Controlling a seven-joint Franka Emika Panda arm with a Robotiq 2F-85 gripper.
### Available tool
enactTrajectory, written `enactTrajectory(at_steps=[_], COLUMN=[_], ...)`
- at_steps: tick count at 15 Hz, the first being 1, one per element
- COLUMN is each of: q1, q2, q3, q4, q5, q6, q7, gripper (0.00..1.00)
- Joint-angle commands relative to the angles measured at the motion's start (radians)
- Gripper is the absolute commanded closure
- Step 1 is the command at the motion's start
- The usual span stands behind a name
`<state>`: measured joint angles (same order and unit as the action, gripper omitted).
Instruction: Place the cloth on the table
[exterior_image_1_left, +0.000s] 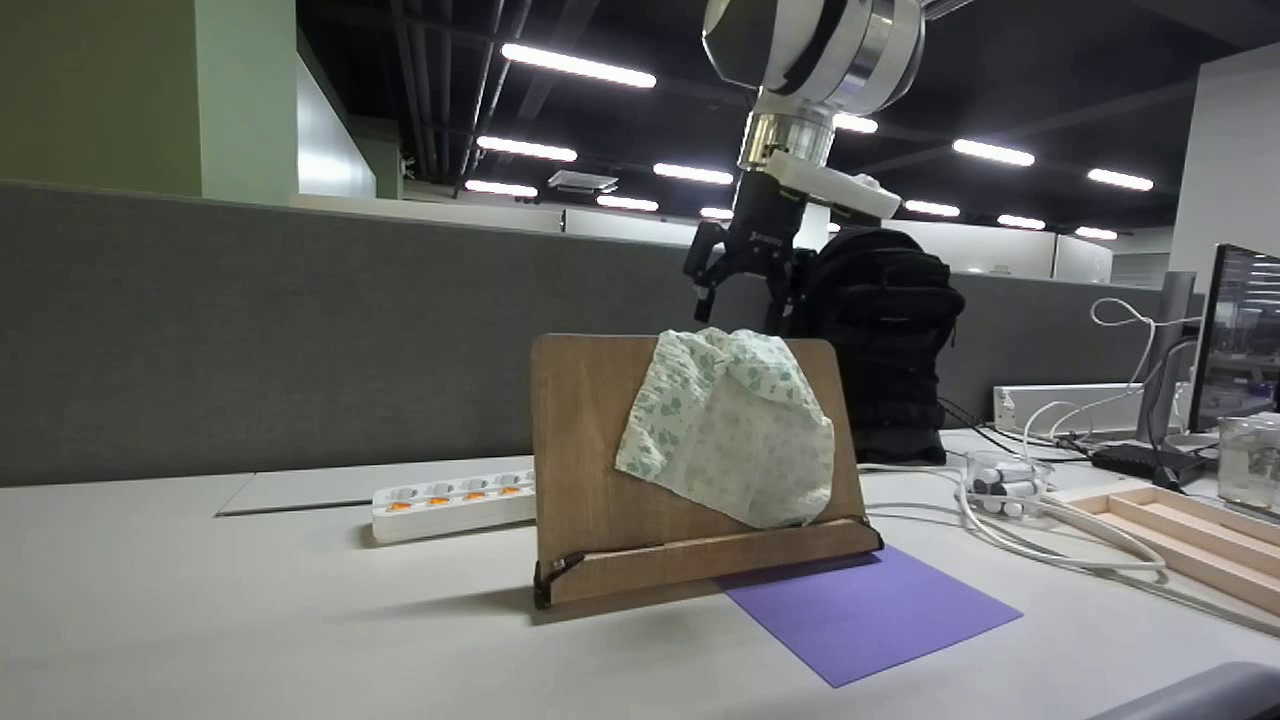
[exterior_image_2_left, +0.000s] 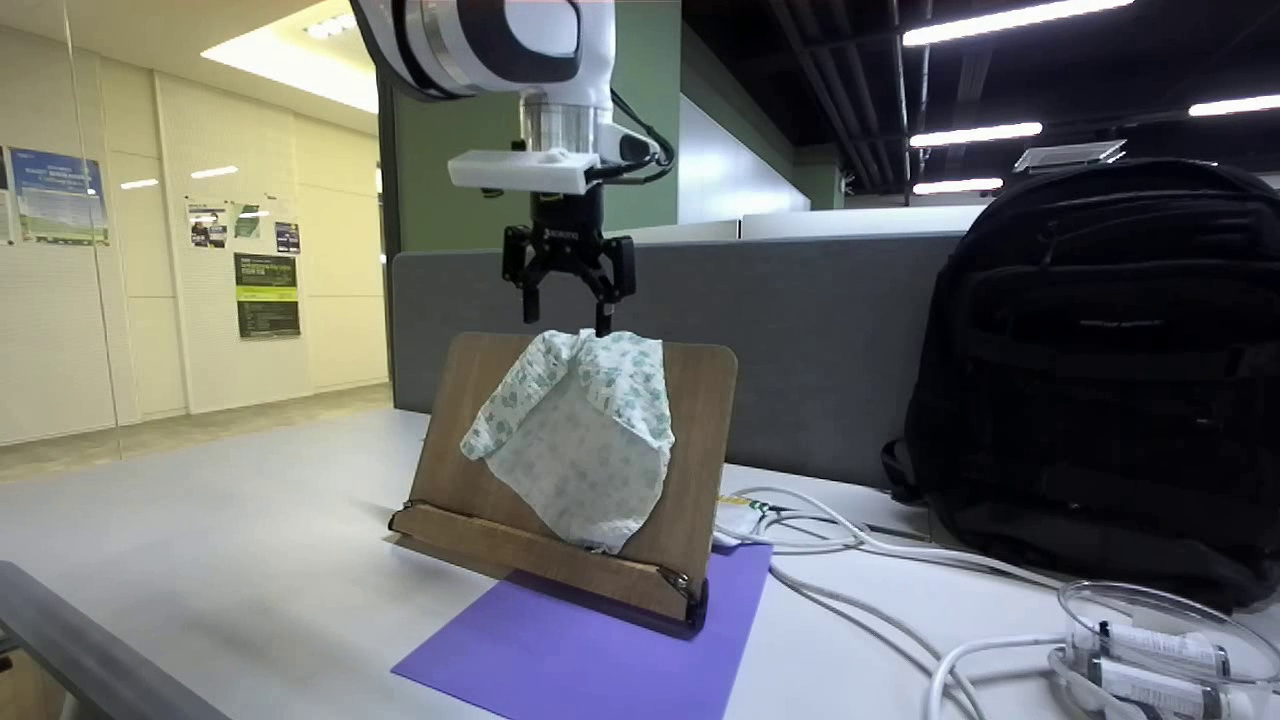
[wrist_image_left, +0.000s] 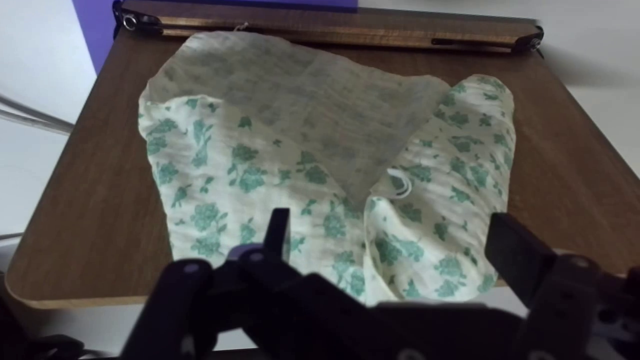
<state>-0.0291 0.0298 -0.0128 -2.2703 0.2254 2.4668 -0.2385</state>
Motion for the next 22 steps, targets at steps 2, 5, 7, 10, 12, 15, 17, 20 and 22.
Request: enactTrajectory(at_steps=[2,5,7,10,12,15,17,20,22], q1=[-0.005,-0.008,-0.009,-0.011,-0.012,-0.02,-0.028,-0.042,-0.046], q2=[0.057,0.074,0.078,0.08,0.076,0.061,0.047,0.029,0.005], q3=[0.004,0.009,0.011,0.012,0.012,0.004,-0.005,-0.02,-0.026], q4=[0.057,0.069,0.073,0.076,0.076,0.066,0.059,0.054,0.042], q5=[0.037,0.032,0.03,0.026,0.027,0.021,0.005,-0.015,-0.027], q6=[-0.008,-0.002,0.001,0.009,0.009,0.016,0.025,0.045,0.069], q7=[-0.084,-0.104,-0.113,-0.128,-0.138,-0.131,-0.115,-0.101,-0.085], gripper=[0.25,0.47,0.61,0.81,0.95,1.0,1.0,1.0,1.0])
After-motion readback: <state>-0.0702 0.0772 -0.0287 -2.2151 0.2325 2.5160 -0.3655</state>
